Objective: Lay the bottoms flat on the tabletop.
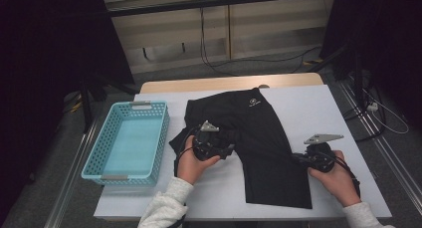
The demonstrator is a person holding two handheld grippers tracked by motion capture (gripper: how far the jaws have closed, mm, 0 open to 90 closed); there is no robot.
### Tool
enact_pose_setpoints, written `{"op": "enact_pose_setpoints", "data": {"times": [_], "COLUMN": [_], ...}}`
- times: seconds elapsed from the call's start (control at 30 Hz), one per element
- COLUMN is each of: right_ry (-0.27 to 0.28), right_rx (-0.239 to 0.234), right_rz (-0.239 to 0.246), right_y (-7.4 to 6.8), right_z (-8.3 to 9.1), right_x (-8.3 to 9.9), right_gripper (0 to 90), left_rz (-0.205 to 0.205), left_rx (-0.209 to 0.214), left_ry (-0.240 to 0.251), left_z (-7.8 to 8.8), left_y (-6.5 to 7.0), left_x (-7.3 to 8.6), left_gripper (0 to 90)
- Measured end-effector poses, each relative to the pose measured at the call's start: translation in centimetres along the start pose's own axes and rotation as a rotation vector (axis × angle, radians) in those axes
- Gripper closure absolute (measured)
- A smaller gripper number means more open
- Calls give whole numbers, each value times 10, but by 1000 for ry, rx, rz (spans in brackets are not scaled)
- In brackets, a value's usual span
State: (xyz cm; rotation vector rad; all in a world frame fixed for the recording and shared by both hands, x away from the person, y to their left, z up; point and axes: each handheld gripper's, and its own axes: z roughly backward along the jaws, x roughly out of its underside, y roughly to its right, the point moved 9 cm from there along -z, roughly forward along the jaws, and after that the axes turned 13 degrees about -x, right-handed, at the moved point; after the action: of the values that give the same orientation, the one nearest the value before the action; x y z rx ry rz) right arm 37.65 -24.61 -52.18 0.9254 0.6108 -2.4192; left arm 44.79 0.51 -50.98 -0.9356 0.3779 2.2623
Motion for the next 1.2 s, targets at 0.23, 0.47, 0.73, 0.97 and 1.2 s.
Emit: {"op": "enact_pose_setpoints", "data": {"times": [0.23, 0.47, 0.73, 0.97, 1.2], "right_ry": [71, 87, 86, 80, 63], "right_rx": [53, 108, 112, 83, 99], "right_rz": [6, -17, -66, -106, -102], "right_y": [12, 39, 61, 70, 76], "right_z": [-10, -31, -56, -62, -52], "right_x": [-27, -50, -72, -75, -69], "right_gripper": [609, 553, 626, 900, 900], "left_rz": [-2, -11, -9, 2, 6], "left_rx": [6, -3, -14, -25, -28], "left_ry": [-13, -16, -12, -6, 5], "left_z": [0, 5, 8, 10, 12], "left_y": [-1, -5, -10, -17, -17], "left_x": [2, 3, 3, 4, 1], "left_gripper": [310, 278, 257, 254, 249]}}
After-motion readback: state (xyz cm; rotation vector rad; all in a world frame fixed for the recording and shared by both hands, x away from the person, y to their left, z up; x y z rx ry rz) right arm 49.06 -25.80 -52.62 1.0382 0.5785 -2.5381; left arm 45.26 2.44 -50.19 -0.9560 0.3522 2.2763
